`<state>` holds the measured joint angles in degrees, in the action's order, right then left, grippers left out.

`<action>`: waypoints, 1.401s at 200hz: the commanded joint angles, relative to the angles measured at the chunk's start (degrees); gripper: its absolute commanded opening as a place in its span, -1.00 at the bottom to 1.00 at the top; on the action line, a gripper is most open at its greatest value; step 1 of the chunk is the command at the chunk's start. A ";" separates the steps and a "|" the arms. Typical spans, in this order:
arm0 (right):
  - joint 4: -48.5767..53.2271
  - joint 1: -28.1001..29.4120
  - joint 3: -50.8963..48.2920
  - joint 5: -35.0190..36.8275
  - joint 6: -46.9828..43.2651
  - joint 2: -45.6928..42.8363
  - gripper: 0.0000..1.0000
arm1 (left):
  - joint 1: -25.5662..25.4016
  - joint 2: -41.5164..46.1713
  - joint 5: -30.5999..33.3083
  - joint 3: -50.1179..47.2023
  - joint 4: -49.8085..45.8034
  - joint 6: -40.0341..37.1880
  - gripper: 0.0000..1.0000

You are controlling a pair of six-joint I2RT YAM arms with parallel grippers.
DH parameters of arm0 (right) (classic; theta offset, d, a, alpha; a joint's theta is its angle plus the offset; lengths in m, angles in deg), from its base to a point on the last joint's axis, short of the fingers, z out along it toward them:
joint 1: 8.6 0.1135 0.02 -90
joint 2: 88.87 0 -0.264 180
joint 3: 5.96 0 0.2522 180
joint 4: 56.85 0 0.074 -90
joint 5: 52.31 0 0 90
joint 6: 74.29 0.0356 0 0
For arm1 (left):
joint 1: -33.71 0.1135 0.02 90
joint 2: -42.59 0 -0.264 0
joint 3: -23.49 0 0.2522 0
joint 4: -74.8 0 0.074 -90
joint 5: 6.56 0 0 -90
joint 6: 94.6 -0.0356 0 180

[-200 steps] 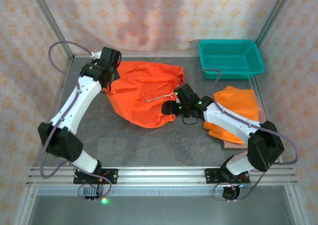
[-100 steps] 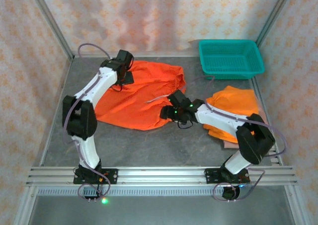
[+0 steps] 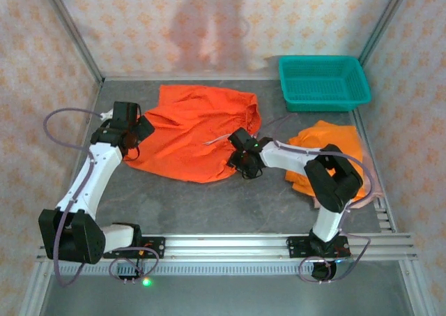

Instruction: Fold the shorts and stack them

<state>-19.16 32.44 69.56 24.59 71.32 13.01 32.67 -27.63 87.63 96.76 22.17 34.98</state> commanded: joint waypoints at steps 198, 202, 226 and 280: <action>2.99 -4.39 9.79 2.38 -3.68 -6.06 -1.00 | 15.55 -5.33 -7.70 -19.09 11.26 10.20 0.15; 2.96 -4.38 9.64 2.37 -3.68 -6.16 -1.00 | 15.91 -5.88 -7.70 -18.81 11.55 10.01 0.14; 2.29 -4.39 8.39 1.88 -3.41 -6.44 -1.00 | 16.93 -9.07 -8.05 -16.72 12.98 9.04 0.11; 2.19 -4.38 7.25 1.74 -3.96 -6.17 -1.00 | 17.30 -16.15 -10.90 -13.38 15.19 8.20 0.09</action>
<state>-17.02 28.20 77.52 25.66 68.26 8.75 49.52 -41.68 77.97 81.53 35.61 44.62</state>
